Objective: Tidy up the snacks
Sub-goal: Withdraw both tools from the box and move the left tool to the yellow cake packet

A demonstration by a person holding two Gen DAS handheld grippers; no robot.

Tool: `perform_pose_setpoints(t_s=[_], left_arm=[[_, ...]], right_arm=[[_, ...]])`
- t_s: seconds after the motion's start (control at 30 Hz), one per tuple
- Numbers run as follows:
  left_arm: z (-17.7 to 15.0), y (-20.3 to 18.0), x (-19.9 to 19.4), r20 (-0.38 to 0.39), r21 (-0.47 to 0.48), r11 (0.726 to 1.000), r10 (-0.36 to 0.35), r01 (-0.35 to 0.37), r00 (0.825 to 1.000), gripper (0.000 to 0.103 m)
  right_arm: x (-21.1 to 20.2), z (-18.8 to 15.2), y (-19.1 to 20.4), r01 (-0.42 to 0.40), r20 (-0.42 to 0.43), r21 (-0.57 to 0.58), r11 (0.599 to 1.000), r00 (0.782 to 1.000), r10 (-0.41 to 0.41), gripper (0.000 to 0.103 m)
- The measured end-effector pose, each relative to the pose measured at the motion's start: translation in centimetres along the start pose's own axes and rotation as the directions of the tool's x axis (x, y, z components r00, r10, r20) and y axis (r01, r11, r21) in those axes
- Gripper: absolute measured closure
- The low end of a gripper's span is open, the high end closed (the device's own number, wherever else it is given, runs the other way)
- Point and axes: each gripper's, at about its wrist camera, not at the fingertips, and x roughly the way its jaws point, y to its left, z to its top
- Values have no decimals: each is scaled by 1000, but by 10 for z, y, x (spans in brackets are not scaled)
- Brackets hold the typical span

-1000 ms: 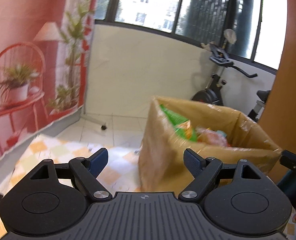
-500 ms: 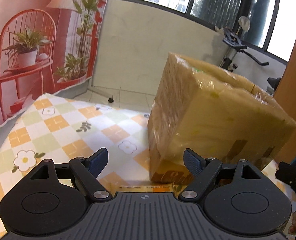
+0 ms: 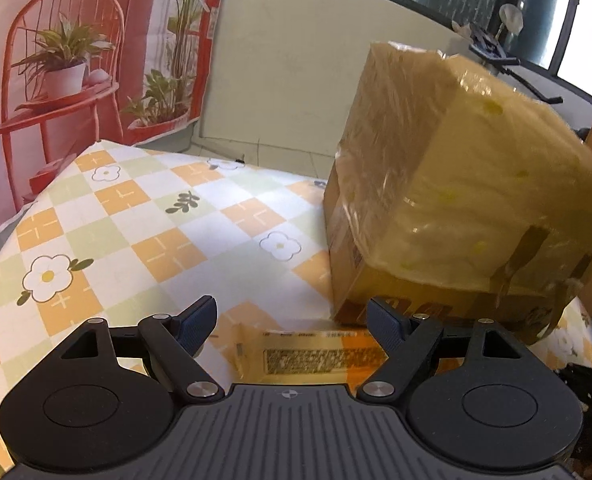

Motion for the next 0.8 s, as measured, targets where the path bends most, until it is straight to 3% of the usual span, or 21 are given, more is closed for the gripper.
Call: perform_pose_setpoints(t_s=[0.13, 0.3, 0.63, 0.8], left_arm=[[-2, 3, 5, -23, -16, 1000, 5, -5, 1000, 19], [-3, 0, 19, -41, -22, 1000, 5, -6, 999, 19], [5, 2, 60, -94, -48, 999, -11, 6, 996, 19], [1, 16, 69, -118, -108, 994, -22, 9, 993, 19]], right_arm=[[10, -2, -1, 4, -35, -1, 1000, 999, -4, 45], [5, -8, -9, 21, 2, 26, 999, 1000, -21, 52], [4, -10, -8, 27, 12, 25, 999, 1000, -28, 53], [3, -11, -8, 26, 14, 21, 999, 1000, -27, 53]])
